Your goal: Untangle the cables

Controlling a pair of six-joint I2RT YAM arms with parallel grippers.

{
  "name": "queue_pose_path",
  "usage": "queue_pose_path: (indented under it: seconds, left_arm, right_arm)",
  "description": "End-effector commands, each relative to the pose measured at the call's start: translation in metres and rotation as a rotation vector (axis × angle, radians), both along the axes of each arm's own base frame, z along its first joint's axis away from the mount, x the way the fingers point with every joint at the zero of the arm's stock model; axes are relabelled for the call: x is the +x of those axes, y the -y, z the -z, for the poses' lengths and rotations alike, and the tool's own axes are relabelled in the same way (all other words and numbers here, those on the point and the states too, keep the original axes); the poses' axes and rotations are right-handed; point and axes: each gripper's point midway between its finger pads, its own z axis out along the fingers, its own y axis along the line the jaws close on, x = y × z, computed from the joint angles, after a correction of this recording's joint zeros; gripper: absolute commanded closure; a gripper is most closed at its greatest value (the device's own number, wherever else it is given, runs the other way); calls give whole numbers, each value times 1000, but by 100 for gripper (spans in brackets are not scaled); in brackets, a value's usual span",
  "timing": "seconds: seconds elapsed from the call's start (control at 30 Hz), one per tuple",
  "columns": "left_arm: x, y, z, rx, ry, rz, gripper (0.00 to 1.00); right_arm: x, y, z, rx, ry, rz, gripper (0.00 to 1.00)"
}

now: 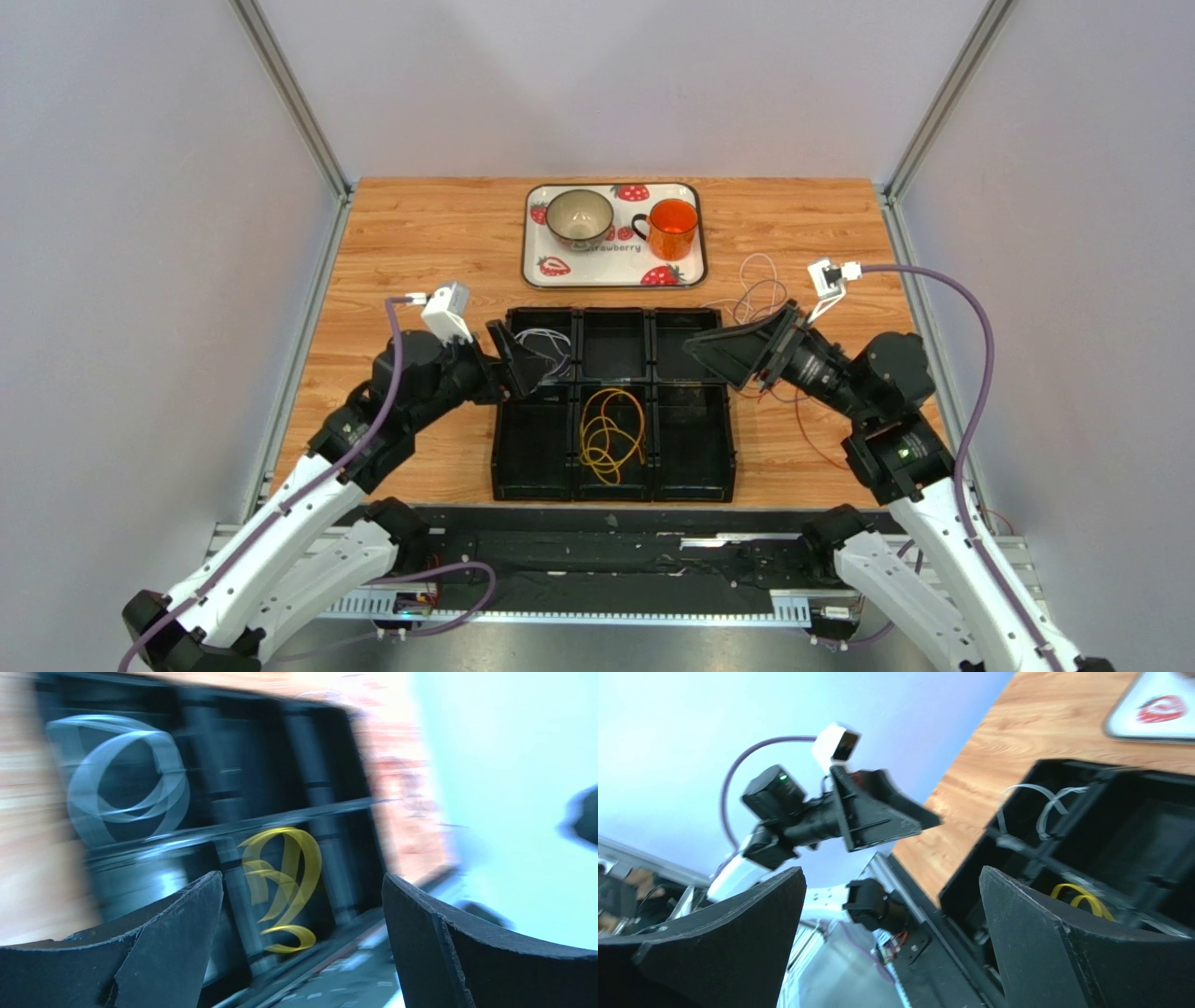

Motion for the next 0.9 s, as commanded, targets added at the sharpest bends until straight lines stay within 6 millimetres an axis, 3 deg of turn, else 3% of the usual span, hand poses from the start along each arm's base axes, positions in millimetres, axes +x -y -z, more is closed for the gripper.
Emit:
queue_pose_path:
  seconds: [0.0, 0.03, 0.07, 0.1, 0.17, 0.2, 0.33, 0.53, 0.87]
  left_arm:
    - [-2, 47, -90, -397, 220, 138, 6]
    - [-7, 55, -102, -429, 261, 171, 5]
    - [-7, 60, -103, -445, 274, 183, 5]
    - [-8, 64, -103, -463, 284, 193, 4]
    - [-9, 73, -106, -494, 264, 186, 4]
    - [-11, 76, -114, -499, 275, 201, 4]
    - [-24, 99, -118, -505, 262, 285, 4]
    - [-48, 114, -132, -520, 315, 406, 4]
    - [-61, 136, -133, -529, 333, 472, 3]
  right_arm:
    - [3, -31, -27, 59, -11, 15, 0]
    - [2, -38, -33, 52, -34, 10, 0]
    - [2, -47, -32, 44, -54, -3, 0]
    - [-4, -68, -23, 19, -85, -58, 0]
    - [0, -81, -26, 11, -72, -10, 0]
    - [-11, -100, -19, -17, -70, -44, 0]
    - [-11, -125, -27, -22, -9, -18, 0]
    - [-14, -123, -37, 23, 22, -25, 0]
    - [-22, -115, -48, 107, 42, -43, 0]
